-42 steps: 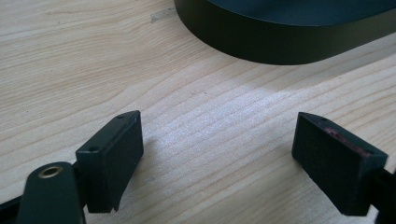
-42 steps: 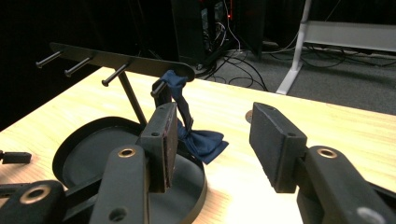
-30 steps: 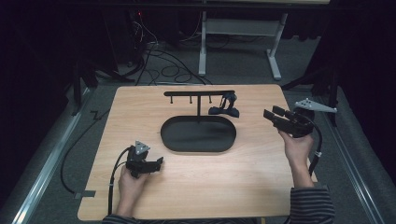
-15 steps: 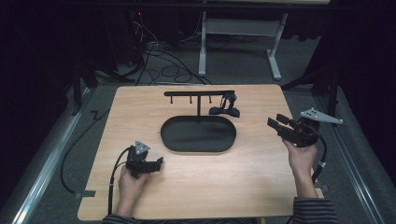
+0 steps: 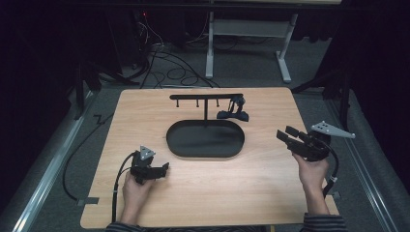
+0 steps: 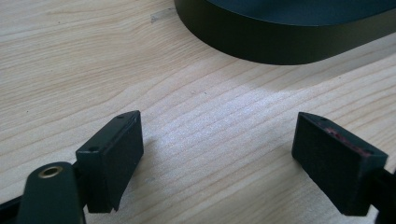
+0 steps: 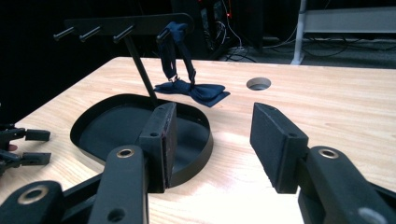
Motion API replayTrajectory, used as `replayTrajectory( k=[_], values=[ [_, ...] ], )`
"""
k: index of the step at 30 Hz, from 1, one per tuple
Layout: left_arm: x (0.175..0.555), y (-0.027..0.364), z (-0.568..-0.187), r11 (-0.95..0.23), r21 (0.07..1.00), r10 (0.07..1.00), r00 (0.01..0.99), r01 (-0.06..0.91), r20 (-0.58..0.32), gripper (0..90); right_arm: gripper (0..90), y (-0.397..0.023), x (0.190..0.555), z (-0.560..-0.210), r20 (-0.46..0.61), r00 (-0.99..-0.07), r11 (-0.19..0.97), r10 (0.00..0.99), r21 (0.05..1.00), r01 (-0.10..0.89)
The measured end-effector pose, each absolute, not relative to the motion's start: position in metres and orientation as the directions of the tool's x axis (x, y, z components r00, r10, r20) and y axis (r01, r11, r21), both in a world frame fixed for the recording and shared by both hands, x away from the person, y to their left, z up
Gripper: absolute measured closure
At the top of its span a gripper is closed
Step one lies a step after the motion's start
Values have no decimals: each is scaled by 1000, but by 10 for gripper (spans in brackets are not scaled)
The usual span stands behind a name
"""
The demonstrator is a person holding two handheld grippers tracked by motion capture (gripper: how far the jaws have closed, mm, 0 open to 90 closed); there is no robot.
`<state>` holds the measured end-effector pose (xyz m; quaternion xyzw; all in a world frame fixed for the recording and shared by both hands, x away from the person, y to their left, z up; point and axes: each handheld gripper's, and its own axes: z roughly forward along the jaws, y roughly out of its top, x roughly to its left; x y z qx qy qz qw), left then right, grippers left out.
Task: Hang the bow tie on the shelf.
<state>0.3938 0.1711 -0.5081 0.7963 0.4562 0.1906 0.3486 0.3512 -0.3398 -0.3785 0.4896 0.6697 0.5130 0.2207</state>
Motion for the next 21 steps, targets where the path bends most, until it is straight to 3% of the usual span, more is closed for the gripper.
replayTrajectory(
  k=[21],
  values=[
    [394,171,-508,-341,729,859,511,594,-14,169,530,-328,336,-408,235,-440,-8,867,888,459]
  ],
)
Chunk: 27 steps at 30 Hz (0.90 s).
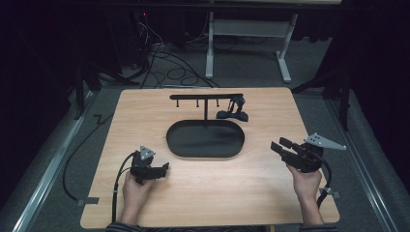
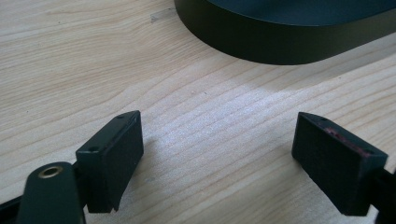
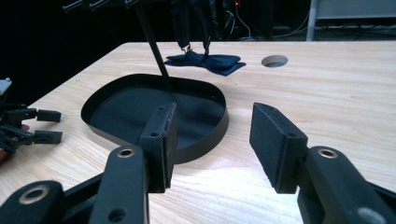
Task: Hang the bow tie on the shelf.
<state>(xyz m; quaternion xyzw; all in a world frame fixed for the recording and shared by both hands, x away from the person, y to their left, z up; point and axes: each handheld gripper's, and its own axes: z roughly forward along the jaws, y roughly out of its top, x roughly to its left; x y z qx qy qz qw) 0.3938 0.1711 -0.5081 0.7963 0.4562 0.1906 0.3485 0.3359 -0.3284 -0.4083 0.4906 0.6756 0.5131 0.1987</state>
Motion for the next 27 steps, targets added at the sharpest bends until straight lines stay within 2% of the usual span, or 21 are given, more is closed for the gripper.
replayTrajectory(
  k=[27],
  values=[
    [394,171,-508,-339,730,860,510,594,-15,169,542,-301,343,-450,243,-449,37,860,848,529]
  ],
)
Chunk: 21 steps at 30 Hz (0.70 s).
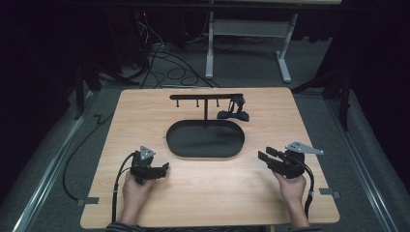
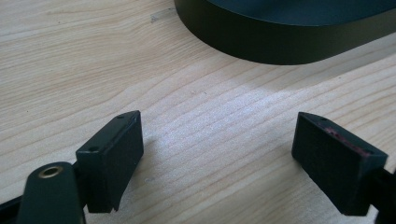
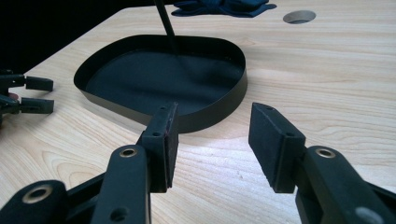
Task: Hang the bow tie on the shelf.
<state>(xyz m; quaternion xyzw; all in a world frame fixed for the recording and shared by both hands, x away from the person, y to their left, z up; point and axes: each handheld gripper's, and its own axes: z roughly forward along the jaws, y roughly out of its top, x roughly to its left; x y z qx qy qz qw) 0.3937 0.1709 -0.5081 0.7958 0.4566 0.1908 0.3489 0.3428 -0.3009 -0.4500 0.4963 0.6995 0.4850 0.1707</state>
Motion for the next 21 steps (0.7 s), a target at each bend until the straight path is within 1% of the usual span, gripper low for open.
replayTrajectory(
  k=[21],
  values=[
    [394,171,-508,-340,730,860,510,594,-15,169,552,-283,348,-473,216,-453,97,865,814,572]
  ],
)
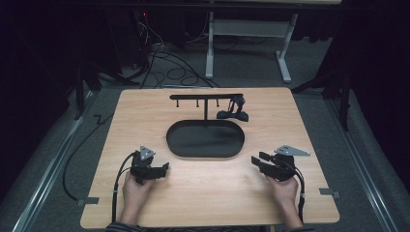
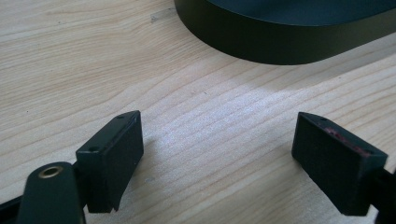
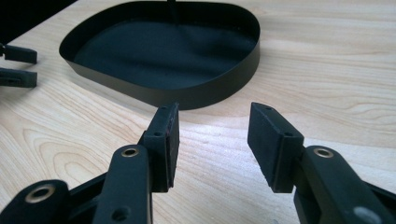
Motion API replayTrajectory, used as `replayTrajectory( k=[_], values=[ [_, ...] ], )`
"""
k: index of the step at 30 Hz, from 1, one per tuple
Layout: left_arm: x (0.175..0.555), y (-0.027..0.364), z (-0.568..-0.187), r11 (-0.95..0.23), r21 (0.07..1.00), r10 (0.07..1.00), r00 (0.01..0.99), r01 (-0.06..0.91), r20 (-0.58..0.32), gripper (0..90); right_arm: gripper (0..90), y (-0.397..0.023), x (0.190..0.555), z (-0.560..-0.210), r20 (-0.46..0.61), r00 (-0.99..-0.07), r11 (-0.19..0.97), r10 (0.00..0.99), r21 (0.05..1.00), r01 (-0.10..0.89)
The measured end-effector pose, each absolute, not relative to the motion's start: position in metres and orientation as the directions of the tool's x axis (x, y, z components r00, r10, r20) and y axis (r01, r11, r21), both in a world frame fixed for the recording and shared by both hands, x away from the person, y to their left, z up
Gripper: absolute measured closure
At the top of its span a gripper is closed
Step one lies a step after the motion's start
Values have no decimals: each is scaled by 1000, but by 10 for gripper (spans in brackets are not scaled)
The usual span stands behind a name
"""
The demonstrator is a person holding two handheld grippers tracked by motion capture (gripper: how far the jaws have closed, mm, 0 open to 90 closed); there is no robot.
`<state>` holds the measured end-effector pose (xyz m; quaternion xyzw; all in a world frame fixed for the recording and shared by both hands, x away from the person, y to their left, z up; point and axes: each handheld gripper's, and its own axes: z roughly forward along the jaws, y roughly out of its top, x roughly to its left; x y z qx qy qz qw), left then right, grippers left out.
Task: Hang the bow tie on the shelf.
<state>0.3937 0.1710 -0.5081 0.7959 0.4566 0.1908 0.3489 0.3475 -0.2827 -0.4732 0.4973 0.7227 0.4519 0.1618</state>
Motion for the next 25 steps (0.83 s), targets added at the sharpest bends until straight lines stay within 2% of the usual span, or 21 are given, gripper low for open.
replayTrajectory(
  k=[12,18,23,25],
  values=[
    [394,171,-508,-340,730,860,510,594,-15,169,544,-274,351,-488,154,-442,161,884,786,597],
    [394,171,-508,-340,730,859,511,593,-15,169,508,-264,354,-502,72,-444,252,893,738,626],
    [394,171,-508,-340,730,859,511,593,-15,169,470,-256,353,-502,-10,-460,321,888,731,603],
    [394,171,-508,-340,730,859,511,593,-15,169,467,-256,353,-502,-9,-464,323,886,731,601]
  ],
)
